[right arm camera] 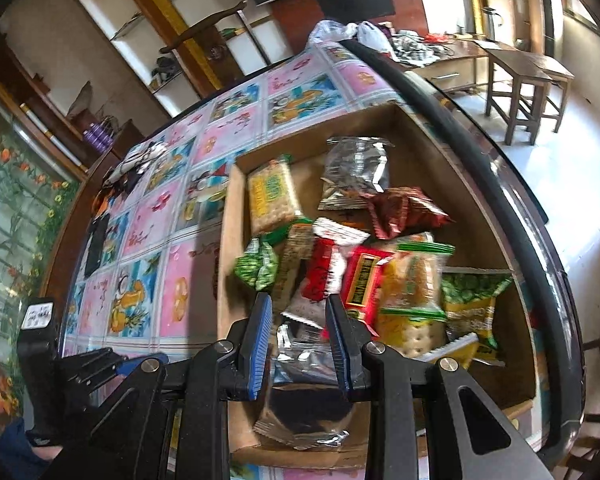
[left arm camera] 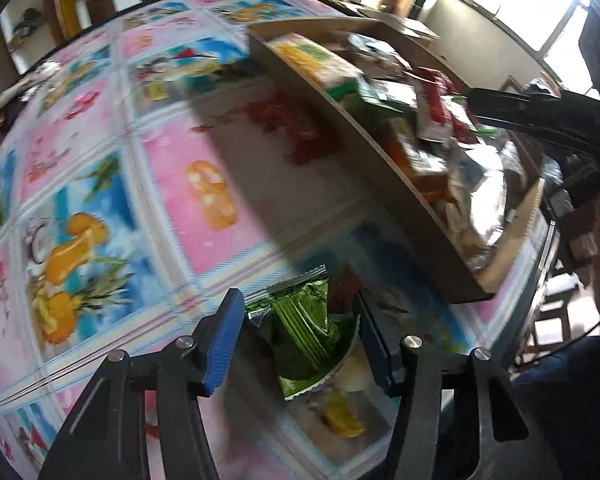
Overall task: Organize snacks
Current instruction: 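Grasp another green snack bag from the table with the left tool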
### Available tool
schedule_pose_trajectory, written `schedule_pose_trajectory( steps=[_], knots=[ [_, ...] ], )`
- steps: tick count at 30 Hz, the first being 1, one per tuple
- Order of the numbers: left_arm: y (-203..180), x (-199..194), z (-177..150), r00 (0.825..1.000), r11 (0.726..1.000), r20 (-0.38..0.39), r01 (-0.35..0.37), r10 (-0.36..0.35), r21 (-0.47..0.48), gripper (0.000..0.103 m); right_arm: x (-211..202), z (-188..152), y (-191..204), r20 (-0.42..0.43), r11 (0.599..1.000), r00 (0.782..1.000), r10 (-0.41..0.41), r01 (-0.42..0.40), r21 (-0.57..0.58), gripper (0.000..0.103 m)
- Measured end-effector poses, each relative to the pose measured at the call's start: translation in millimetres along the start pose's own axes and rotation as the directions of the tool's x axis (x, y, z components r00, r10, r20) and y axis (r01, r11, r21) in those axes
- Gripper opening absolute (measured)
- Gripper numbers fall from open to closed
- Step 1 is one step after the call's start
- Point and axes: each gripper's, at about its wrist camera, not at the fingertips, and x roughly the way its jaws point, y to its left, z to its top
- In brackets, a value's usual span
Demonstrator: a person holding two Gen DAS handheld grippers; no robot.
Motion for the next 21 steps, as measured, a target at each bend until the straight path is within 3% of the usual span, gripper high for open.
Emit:
schedule_pose_trajectory(
  steps=[5,10,13,16,18,21],
  knots=[
    [25,-5,-9,0.996,0.994,0.015,-0.092,0.093,-0.056,0.055,13,5,34,-0.051,0.992,0.997,0.058,-0.063,-0.106,0.030],
    [50,-10,-21,0.992,0.986,0.020,-0.120,0.123,-0.116,0.055,45,12,77,-0.140,0.976,0.988,0.068,-0.095,-0.197,0.033],
    [57,-14,-29,0.991,0.983,0.027,-0.127,0.131,-0.134,0.055,71,19,103,-0.171,0.966,0.985,-0.001,-0.043,-0.255,0.041],
    [63,-18,-35,0.990,0.981,0.031,-0.131,0.136,-0.141,0.055,96,22,126,-0.185,0.944,0.978,-0.095,0.029,-0.330,0.041],
    [67,-21,-39,0.990,0.981,0.034,-0.130,0.136,-0.147,0.055,115,22,142,-0.185,0.909,0.968,-0.172,0.083,-0.408,0.041],
    [70,-24,-44,0.990,0.980,0.037,-0.127,0.134,-0.154,0.055,139,21,154,-0.157,0.844,0.933,-0.323,0.209,-0.494,0.041]
  ],
)
